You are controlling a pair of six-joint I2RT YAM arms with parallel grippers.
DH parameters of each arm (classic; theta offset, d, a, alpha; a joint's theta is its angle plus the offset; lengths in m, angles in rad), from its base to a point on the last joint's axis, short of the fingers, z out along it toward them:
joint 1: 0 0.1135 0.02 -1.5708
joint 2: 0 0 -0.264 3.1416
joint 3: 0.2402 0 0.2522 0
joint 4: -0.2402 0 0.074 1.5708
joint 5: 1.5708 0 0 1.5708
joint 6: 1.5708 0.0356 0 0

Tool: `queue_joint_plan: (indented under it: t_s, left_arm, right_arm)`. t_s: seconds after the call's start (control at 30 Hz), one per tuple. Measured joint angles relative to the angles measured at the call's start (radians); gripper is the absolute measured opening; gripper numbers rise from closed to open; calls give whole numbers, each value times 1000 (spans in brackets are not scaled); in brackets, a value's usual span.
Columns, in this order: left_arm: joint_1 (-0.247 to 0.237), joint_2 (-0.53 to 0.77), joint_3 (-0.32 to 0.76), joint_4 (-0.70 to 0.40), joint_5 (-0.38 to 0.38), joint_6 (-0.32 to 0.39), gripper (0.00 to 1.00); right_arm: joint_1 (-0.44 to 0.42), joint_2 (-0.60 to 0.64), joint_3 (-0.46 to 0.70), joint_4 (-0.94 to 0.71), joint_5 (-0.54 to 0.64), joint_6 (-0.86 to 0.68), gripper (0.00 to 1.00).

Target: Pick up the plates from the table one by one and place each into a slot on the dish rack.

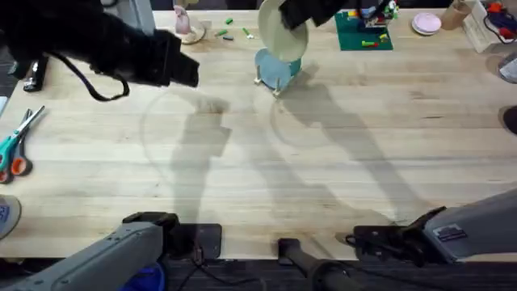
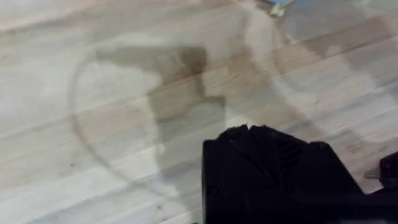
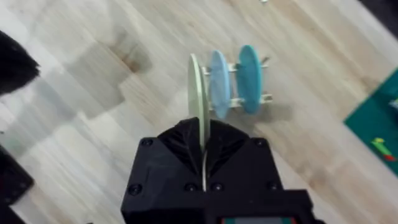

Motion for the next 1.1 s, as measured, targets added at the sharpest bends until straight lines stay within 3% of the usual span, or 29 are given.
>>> queue_joint_plan:
  t_s: [0.3, 0.5, 0.57, 0.7, 0.73, 1.1]
  left_arm:
    - [-109, -20, 47, 29, -11, 0, 38]
    - [-114, -23, 48, 29, -13, -1, 64]
    - [-114, -23, 48, 28, -14, 2, 252]
    - [-114, -23, 48, 27, -14, 2, 874]
    - [-114, -23, 48, 26, -14, -2, 961]
    - [-114, -23, 48, 27, -14, -1, 995]
  right_arm:
    - [-45, 0, 132, -73, 31, -92, 29]
    - [-46, 0, 142, -79, 32, -115, 29]
    - [-46, 0, 142, -79, 32, -119, 29]
    - [-46, 0, 142, -79, 32, -131, 29]
    - [-46, 0, 142, -79, 32, -134, 29]
    - [-51, 0, 142, -70, 35, -230, 29]
